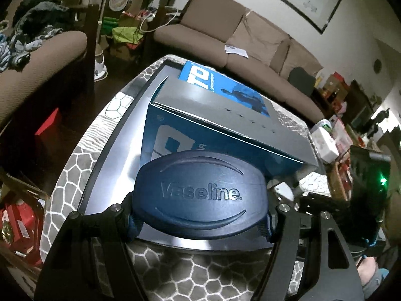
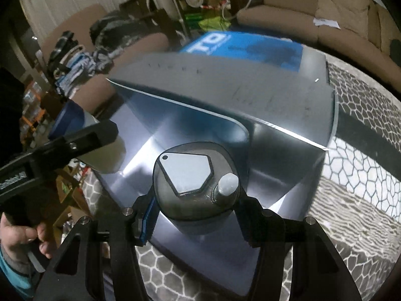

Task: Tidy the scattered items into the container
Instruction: 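Carry the jar and canister with both tools over the white box, then lower the jar and canister into the white box and open both tools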

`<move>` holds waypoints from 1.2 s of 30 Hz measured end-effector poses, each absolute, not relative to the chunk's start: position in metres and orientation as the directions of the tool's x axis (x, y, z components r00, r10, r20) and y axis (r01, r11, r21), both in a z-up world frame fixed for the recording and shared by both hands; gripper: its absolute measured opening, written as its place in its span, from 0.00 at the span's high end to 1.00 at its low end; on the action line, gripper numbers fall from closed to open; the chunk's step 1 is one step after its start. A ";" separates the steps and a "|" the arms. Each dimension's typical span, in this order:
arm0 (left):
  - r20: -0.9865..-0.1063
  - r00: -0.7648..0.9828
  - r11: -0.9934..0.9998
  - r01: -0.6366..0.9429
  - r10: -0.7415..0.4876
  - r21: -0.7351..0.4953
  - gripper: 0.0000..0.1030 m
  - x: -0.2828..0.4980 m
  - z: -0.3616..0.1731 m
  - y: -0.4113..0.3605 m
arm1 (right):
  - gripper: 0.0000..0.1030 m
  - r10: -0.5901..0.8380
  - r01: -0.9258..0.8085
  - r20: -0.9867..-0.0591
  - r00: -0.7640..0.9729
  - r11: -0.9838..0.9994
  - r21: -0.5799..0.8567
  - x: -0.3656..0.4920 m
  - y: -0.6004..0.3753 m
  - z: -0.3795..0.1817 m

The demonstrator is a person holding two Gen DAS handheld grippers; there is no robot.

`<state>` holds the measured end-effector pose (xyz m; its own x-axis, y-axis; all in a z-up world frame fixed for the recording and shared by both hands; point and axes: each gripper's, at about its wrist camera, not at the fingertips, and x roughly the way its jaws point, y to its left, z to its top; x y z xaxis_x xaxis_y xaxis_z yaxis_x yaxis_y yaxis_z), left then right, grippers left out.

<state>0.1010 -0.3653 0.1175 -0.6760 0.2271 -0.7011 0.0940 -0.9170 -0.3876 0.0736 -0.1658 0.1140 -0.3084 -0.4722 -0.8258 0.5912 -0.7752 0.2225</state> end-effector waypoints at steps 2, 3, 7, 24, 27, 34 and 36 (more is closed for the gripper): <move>-0.700 -0.675 -0.916 0.089 0.233 -0.391 0.33 0.098 0.116 -0.367 | 0.46 -0.448 0.577 -0.840 -0.306 -0.789 0.210 0.071 -0.170 0.109; -0.699 -0.675 -0.916 0.086 0.236 -0.392 0.33 0.097 0.115 -0.368 | 0.46 -0.435 0.568 -0.849 -0.301 -0.796 0.206 0.069 -0.172 0.108; -0.701 -0.672 -0.915 0.087 0.239 -0.395 0.33 0.095 0.113 -0.371 | 0.46 -0.370 0.511 -0.890 -0.267 -0.837 0.195 0.063 -0.182 0.100; -0.723 -0.637 -0.905 0.093 0.266 -0.415 0.33 0.090 0.100 -0.378 | 0.45 -0.375 0.425 -0.902 -0.215 -0.867 0.259 0.068 -0.175 0.093; -0.737 -0.625 -0.914 0.090 0.256 -0.395 0.33 0.088 0.099 -0.373 | 0.44 -0.427 0.431 -0.869 -0.249 -0.853 0.296 0.076 -0.159 0.111; -0.783 -0.580 -0.927 0.118 0.226 -0.355 0.33 0.073 0.091 -0.359 | 0.35 -0.481 0.449 -0.815 -0.322 -0.836 0.316 0.096 -0.124 0.147; -0.797 -0.567 -0.934 0.126 0.209 -0.335 0.33 0.069 0.088 -0.355 | 0.35 -0.489 0.452 -0.811 -0.321 -0.832 0.323 0.098 -0.120 0.149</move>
<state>0.0695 -0.3554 0.0883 -0.5671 0.2093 -0.7966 0.1260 -0.9338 -0.3350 0.0983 -0.1198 0.1491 -0.3214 -0.4893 -0.8108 0.4518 -0.8317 0.3228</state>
